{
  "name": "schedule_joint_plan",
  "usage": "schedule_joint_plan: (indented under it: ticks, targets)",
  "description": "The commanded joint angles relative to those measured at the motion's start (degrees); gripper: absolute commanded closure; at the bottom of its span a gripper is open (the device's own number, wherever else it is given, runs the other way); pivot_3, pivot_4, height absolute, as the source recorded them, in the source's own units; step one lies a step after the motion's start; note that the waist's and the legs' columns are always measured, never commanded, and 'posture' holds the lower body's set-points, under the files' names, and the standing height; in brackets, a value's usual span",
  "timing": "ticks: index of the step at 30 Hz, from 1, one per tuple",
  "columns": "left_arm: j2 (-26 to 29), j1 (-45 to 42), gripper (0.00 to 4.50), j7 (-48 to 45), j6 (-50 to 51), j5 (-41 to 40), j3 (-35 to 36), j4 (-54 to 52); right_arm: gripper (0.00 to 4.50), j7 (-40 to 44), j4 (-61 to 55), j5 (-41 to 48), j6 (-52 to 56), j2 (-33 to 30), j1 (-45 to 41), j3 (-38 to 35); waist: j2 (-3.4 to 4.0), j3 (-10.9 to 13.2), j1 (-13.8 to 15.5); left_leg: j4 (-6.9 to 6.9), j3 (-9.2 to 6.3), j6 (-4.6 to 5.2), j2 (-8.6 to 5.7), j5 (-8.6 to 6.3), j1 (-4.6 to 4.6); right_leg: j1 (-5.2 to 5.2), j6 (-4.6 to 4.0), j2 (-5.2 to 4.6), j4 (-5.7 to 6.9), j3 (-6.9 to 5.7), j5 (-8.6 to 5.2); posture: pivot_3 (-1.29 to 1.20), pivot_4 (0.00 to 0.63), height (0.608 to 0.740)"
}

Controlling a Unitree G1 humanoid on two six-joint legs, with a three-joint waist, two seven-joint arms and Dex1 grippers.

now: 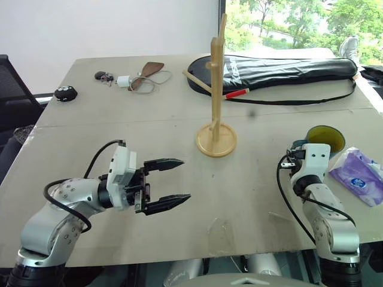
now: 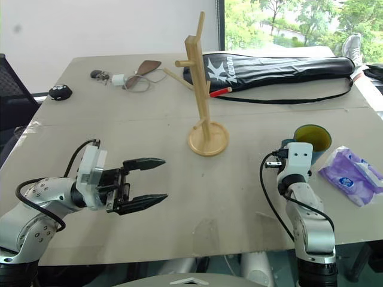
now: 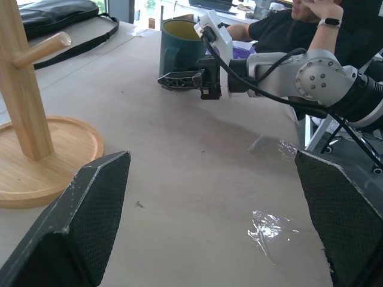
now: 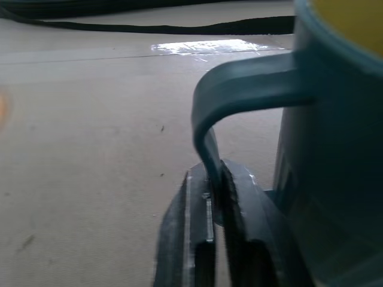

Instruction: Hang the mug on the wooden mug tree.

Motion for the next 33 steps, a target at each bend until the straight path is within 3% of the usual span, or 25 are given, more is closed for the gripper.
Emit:
schedule_joint_plan:
  ticks: [1,3,6,11,19,33]
  targets:
    - [-0.21,-0.13,0.0,-0.23,-1.13,-0.4,1.22,-0.36,4.46,1.43,-1.14,-0.63,-2.43,-1.79,-0.13,-1.01,0.0,0.0,-0.22,0.0,0.0,0.0,0.0,0.0,0.0,0.0,0.0,0.0,0.0,0.01,0.0,0.0,0.15,0.74]
    - [-0.63,-0.16,0.0,0.11,-1.18,-0.62,1.45,-0.12,4.46,4.76,-2.24,0.5,-4.11,-4.03,0.34,-1.42,0.01,0.0,-0.3,0.0,0.0,0.0,0.0,0.0,0.0,0.0,0.0,0.0,0.0,0.0,0.0,0.0,0.15,0.74]
    - [-3.55,0.43,0.0,1.46,-4.11,-0.18,2.71,0.33,4.46,16.3,-5.73,5.74,-5.76,-10.54,1.12,-0.75,0.01,0.01,-0.52,0.01,0.02,0.0,0.0,0.0,-0.01,0.01,0.0,-0.02,-0.03,0.03,0.0,0.0,0.15,0.74]
    - [-7.93,-0.1,0.0,-0.89,-8.05,-2.23,4.61,3.18,4.46,27.09,-12.11,15.28,1.63,-20.02,-3.52,-0.11,-0.01,0.01,-1.1,0.01,0.02,0.0,0.09,0.0,-0.02,0.04,0.0,-0.14,-0.03,0.06,0.01,0.0,0.15,0.74]
    - [-7.79,0.44,0.0,-1.1,-6.89,-5.48,7.71,4.11,4.46,28.68,-8.74,23.34,17.25,-23.68,-26.51,3.6,-0.11,0.04,-0.85,0.05,0.05,0.0,0.13,0.0,-0.06,0.03,-0.09,-0.13,-0.08,0.06,0.08,0.0,0.15,0.74]
    - [-10.98,5.17,0.0,2.07,-9.19,-4.69,8.19,-0.11,4.46,32.33,-1.43,24.22,22.97,-24.34,-40.78,10.14,-0.14,0.03,-1.38,0.25,-0.13,0.01,0.07,0.0,-0.83,-0.52,-0.09,-0.28,-0.14,-0.27,0.09,0.0,0.15,0.74]
